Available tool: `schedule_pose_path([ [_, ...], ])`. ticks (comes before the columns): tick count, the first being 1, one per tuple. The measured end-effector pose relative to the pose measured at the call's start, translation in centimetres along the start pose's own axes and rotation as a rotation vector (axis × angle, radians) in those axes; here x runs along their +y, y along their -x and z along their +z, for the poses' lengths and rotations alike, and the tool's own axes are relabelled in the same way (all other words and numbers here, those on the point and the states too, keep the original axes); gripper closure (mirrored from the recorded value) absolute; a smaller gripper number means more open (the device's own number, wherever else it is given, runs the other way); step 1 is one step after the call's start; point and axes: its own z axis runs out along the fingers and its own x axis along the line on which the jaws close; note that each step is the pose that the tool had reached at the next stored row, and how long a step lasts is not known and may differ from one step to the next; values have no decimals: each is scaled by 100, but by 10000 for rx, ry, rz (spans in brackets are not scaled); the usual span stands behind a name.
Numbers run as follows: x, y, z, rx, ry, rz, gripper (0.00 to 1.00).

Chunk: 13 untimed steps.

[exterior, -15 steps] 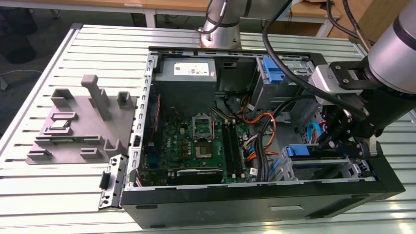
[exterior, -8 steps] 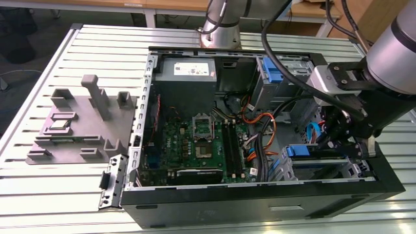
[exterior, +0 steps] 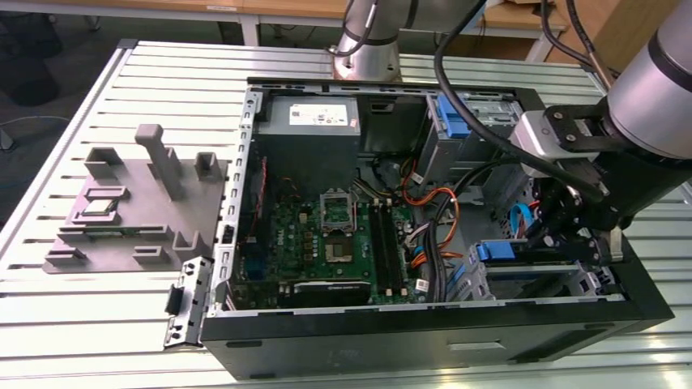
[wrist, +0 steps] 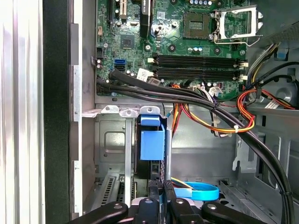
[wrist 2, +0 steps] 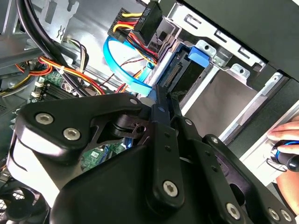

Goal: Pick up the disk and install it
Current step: 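Insert the first disk wire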

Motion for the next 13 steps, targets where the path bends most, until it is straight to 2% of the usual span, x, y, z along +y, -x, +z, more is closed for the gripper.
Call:
schedule_pose_path([
  [13, 8, -3, 36, 2, -1, 1, 84],
])
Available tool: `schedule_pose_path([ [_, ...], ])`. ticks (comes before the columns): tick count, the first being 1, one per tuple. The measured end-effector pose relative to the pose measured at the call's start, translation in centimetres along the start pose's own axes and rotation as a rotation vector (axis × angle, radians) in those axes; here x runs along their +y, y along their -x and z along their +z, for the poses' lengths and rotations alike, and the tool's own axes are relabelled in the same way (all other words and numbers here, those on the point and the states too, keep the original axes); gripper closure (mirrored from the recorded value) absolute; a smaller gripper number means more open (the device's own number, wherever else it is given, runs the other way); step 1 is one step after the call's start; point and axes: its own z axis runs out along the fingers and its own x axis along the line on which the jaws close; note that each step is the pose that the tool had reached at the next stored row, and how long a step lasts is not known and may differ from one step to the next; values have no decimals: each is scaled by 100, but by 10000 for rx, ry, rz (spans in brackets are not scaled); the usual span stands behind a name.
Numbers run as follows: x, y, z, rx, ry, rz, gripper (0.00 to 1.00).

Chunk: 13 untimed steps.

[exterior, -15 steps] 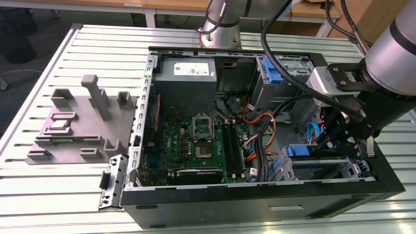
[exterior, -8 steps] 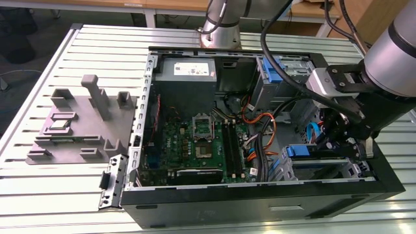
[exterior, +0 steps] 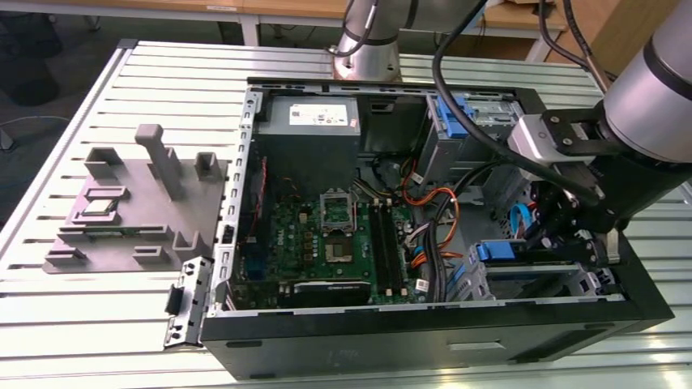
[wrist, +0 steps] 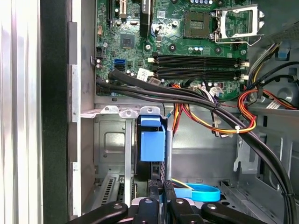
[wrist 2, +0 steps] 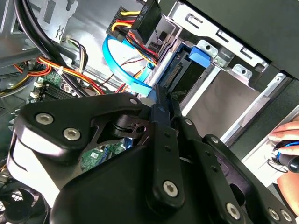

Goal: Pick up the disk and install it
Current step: 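Insert the first disk wire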

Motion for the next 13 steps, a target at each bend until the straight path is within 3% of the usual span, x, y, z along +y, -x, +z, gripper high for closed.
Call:
schedule_pose_path([
  [12, 4, -1, 11, -3, 1, 0, 83],
  [13, 4, -1, 11, -1, 1, 0, 76],
])
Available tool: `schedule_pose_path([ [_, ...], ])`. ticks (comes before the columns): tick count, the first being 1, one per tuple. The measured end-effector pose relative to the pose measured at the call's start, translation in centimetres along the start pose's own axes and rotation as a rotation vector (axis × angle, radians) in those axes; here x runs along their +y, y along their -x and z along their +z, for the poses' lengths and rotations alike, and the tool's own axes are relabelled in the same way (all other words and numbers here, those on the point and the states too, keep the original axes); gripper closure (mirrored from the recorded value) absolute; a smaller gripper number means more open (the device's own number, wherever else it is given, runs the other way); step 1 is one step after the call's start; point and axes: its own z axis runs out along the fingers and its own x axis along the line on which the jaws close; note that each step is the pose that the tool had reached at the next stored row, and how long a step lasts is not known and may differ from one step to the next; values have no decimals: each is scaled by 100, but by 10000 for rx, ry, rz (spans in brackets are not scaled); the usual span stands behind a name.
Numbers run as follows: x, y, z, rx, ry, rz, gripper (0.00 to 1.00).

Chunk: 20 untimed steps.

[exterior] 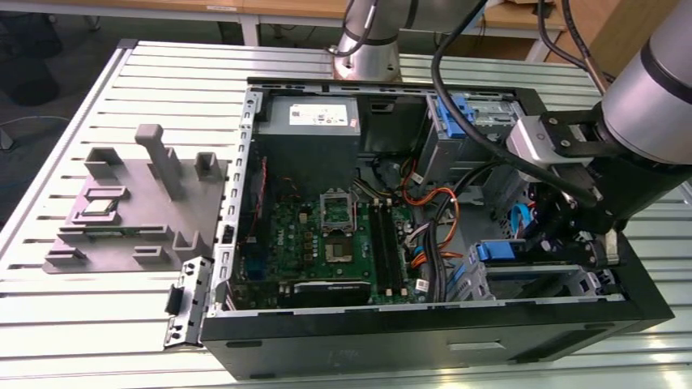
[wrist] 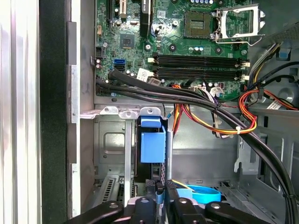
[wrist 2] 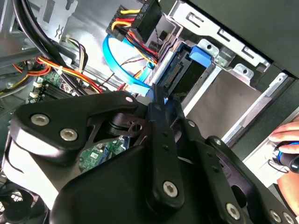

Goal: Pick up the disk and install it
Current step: 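Insert the first disk wire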

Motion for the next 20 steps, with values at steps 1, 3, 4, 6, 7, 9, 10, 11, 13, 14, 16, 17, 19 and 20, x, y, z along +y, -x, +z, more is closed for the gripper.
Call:
schedule_pose_path([
  [1, 0, 0, 0, 0, 0, 0, 76],
  [3, 0, 0, -1, 3, 0, 0, 76],
  [4, 0, 0, -1, 3, 0, 0, 76],
  [6, -1, 1, -11, 6, 0, 0, 76],
  [7, -1, 2, -22, 5, 0, 1, 76],
  [9, -3, 4, -55, 2, 0, 0, 76],
  [10, -4, 5, -75, 2, 0, 0, 76],
  [11, -6, 7, -94, 2, 0, 0, 76],
  [13, -8, 9, -133, 4, 0, 0, 76],
  [14, -9, 11, -151, 3, 0, 0, 76],
  [16, -11, 13, -188, 3, 0, 0, 76],
  [17, -12, 14, -195, 3, 0, 0, 76],
  [19, -12, 14, -194, 0, 0, 1, 76],
  [20, -12, 14, -195, 0, 0, 0, 76],
])
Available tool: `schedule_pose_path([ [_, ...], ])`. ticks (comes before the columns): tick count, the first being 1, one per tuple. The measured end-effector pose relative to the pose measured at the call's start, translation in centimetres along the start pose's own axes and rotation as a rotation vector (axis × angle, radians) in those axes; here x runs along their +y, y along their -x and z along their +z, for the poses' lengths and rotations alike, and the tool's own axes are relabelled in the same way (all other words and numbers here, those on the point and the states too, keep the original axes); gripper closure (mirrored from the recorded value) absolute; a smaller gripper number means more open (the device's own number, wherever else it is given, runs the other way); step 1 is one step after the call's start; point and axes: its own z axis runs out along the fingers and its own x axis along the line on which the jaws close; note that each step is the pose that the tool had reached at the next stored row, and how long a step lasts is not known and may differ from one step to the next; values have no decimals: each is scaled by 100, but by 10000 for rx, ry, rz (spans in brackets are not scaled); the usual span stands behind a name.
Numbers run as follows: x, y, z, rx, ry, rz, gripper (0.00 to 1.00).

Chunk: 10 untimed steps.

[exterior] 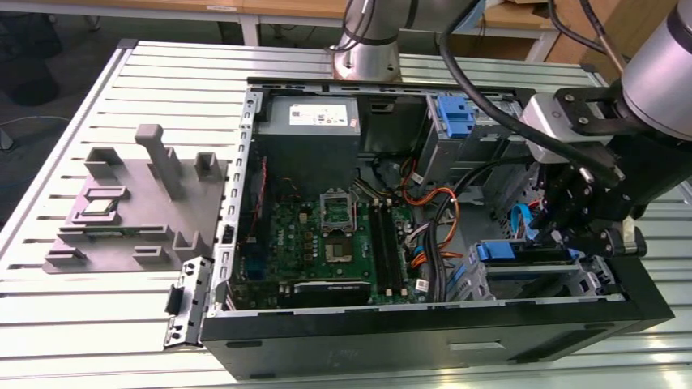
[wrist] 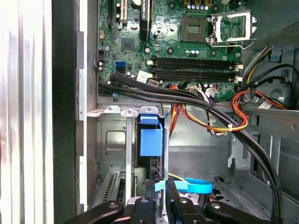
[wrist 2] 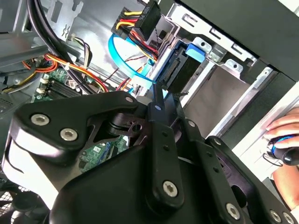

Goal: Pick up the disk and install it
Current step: 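Insert the first disk wire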

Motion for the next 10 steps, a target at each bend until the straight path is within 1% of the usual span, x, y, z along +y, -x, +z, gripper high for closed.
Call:
schedule_pose_path([
  [1, 0, 0, -1, 1, 0, 0, 76],
  [2, -1, 0, -2, 2, 23, 0, 76],
  [3, -3, 0, -3, 3, 152, 10, 76],
  [5, -8, 0, 0, -3, 439, 31, 76],
  [6, -9, 1, 0, -5, 507, 36, 76],
  [10, -10, 0, 1, -4, 509, 55, 76],
])
